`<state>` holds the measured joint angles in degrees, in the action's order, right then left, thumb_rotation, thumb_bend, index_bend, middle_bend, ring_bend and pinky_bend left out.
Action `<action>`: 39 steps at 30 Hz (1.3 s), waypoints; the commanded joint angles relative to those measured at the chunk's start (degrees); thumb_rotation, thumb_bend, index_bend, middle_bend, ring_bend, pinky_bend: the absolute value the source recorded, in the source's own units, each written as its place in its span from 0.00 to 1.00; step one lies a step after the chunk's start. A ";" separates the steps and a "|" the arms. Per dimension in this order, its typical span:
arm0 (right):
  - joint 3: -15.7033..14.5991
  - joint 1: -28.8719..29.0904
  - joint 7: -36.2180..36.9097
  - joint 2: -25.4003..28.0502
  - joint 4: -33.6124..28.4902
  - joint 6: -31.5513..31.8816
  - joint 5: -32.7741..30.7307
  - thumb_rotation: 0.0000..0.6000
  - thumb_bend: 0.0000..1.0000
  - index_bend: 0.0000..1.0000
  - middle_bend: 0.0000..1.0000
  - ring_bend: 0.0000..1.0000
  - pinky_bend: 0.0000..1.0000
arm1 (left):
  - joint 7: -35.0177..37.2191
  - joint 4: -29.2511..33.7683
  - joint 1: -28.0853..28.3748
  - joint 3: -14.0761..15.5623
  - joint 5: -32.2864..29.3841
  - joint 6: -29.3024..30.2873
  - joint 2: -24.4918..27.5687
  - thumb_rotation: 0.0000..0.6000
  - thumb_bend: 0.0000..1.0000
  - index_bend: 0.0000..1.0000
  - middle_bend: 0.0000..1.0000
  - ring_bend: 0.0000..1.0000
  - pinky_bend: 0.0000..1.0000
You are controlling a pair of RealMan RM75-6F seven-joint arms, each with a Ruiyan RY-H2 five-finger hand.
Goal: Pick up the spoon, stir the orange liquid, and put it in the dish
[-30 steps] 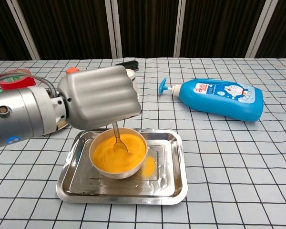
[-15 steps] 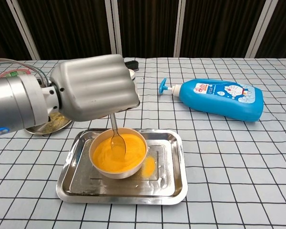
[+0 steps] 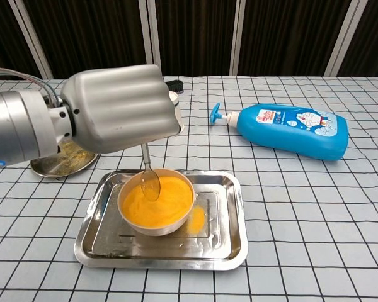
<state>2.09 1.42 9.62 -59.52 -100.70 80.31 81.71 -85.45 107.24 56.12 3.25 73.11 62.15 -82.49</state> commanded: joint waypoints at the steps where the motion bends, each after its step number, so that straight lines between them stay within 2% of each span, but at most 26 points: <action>1: 0.00 0.00 -0.01 -0.01 0.02 0.00 0.00 1.00 0.31 0.00 0.00 0.00 0.00 | -0.87 -0.55 0.65 0.07 1.74 -0.71 0.69 1.00 0.72 0.81 1.00 1.00 1.00; 10: -0.05 -0.02 0.03 0.02 -0.04 0.04 0.12 1.00 0.31 0.00 0.00 0.00 0.00 | -4.03 -3.09 2.38 2.12 10.50 -3.73 2.52 1.00 0.72 0.81 1.00 1.00 1.00; 19: -0.01 0.01 0.17 0.03 -0.04 -0.02 0.07 1.00 0.31 0.00 0.00 0.00 0.00 | -5.22 -5.41 2.70 2.68 16.40 -6.50 2.18 1.00 0.72 0.81 1.00 1.00 1.00; 29: -0.06 -0.03 0.30 0.05 0.06 0.14 0.35 1.00 0.31 0.00 0.00 0.00 0.00 | -11.19 -5.42 0.94 1.35 16.09 -7.93 0.74 1.00 0.72 0.82 1.00 1.00 1.00; 33: -0.09 -0.04 0.32 0.09 0.06 0.11 0.32 1.00 0.31 0.00 0.00 0.00 0.00 | -9.80 -4.49 -0.13 -0.35 14.39 -7.14 0.05 1.00 0.72 0.82 1.00 1.00 1.00; 39: -0.03 0.01 0.24 0.07 0.06 0.02 0.17 1.00 0.31 0.00 0.00 0.00 0.00 | -4.67 -2.70 -1.25 -1.25 13.49 -6.95 0.46 1.00 0.72 0.82 1.00 1.00 1.00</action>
<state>2.06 1.43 9.87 -59.44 -100.63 80.33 81.88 -91.43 103.87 55.38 2.37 87.02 55.06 -82.21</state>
